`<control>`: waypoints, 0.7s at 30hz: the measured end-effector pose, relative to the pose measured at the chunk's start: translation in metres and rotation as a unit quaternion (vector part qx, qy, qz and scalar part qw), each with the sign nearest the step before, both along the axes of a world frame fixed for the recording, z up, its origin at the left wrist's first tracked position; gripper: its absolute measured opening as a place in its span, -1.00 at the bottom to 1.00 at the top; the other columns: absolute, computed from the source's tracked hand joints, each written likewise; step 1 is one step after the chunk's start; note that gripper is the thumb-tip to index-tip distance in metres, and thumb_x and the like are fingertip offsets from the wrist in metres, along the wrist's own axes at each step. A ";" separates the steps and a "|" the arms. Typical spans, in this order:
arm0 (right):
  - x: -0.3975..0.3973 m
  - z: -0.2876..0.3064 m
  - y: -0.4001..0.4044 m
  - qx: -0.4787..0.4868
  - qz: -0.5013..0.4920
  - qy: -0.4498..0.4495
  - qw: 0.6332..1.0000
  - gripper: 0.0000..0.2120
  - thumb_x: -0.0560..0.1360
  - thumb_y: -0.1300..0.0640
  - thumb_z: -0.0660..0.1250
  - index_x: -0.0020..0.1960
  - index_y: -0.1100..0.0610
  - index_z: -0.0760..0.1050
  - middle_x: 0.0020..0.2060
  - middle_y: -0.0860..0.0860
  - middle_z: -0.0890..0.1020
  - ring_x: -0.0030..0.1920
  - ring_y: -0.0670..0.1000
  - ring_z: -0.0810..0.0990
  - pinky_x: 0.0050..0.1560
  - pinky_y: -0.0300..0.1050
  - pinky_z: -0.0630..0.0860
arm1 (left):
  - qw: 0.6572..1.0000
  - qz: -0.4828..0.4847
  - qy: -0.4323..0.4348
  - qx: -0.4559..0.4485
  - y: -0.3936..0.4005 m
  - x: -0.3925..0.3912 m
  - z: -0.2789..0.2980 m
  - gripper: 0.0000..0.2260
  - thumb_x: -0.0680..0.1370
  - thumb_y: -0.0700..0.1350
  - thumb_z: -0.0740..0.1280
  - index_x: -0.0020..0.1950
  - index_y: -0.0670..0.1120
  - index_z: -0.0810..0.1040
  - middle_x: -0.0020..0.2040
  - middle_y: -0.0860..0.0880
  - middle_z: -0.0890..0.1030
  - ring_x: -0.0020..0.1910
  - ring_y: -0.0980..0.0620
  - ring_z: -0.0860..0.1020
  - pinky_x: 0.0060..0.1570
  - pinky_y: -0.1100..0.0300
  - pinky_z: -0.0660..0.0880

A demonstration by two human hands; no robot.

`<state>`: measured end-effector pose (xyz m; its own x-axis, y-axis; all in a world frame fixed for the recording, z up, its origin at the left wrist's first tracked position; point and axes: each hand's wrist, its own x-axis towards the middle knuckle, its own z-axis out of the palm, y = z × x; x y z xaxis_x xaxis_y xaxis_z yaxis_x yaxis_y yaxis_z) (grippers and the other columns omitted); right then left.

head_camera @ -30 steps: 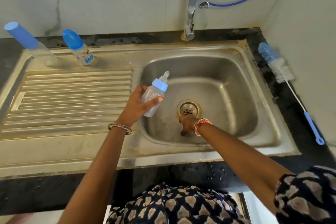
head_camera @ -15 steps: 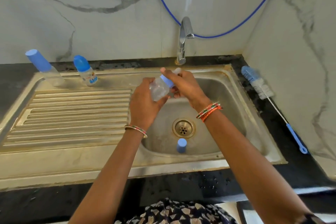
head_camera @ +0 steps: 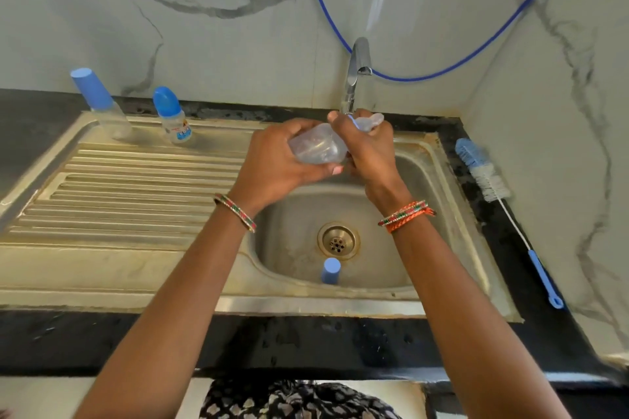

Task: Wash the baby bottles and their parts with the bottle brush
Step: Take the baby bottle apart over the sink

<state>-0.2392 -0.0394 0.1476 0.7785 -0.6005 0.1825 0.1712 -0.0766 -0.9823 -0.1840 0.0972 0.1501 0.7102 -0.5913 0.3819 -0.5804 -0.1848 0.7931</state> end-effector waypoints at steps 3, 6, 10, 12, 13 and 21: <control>-0.002 -0.003 -0.001 -0.014 0.006 -0.012 1.000 -0.73 0.36 0.05 0.41 -0.31 0.14 0.35 -0.42 0.06 0.47 -0.36 0.03 0.53 -0.42 -0.21 0.42 | 0.999 -0.034 0.033 0.006 0.000 0.004 0.000 -0.56 0.21 0.09 0.60 0.02 0.03 0.62 -0.15 0.13 0.65 -0.19 0.27 0.59 -0.16 0.36 0.47; -0.007 -0.004 -0.002 -0.038 0.091 -0.040 0.994 -0.69 0.38 0.09 0.42 -0.31 0.20 0.32 -0.47 0.10 0.43 -0.48 0.02 0.47 -0.50 -0.23 0.37 | 0.947 -0.174 0.270 0.003 0.005 0.012 -0.010 -0.41 0.15 0.29 0.54 -0.07 -0.15 0.65 -0.19 -0.09 0.66 -0.26 0.06 0.59 -0.22 0.15 0.51; -0.005 -0.003 -0.005 -0.076 0.166 -0.013 0.983 -0.72 0.52 0.14 0.34 -0.29 0.25 0.39 -0.54 0.08 0.45 -0.58 -0.01 0.41 -0.56 -0.26 0.31 | 0.794 -0.273 0.542 -0.042 0.007 0.008 -0.024 -0.37 0.36 0.35 0.28 0.06 -0.18 0.65 -0.10 -0.19 0.67 -0.22 -0.03 0.65 -0.26 0.18 0.59; -0.003 -0.004 -0.007 -0.057 0.120 0.041 0.990 -0.70 0.53 0.06 0.34 -0.29 0.20 0.41 -0.51 0.07 0.44 -0.56 -0.04 0.38 -0.55 -0.27 0.30 | 0.818 -0.183 0.538 -0.092 0.002 0.009 -0.027 -0.43 0.44 0.33 0.16 0.06 -0.14 0.60 -0.05 -0.14 0.66 -0.11 -0.04 0.63 -0.13 0.07 0.56; -0.003 -0.006 -0.007 -0.051 0.092 0.072 0.992 -0.70 0.52 0.02 0.35 -0.29 0.17 0.43 -0.48 0.07 0.45 -0.54 -0.05 0.38 -0.53 -0.26 0.30 | 0.837 -0.126 0.517 -0.126 0.001 0.011 -0.028 -0.44 0.43 0.36 0.20 0.03 -0.12 0.57 -0.08 -0.09 0.65 -0.11 -0.03 0.61 -0.14 0.07 0.55; 0.003 -0.013 -0.001 0.071 0.017 0.172 0.982 -0.68 0.45 -0.11 0.37 -0.08 0.18 0.51 -0.42 0.01 0.44 -0.51 -0.11 0.34 -0.58 -0.27 0.26 | 0.985 -0.064 0.157 -0.028 0.016 0.001 -0.040 -0.45 0.33 -0.12 0.55 0.20 -0.06 0.33 0.09 0.08 0.43 0.08 0.16 0.47 -0.12 0.33 0.53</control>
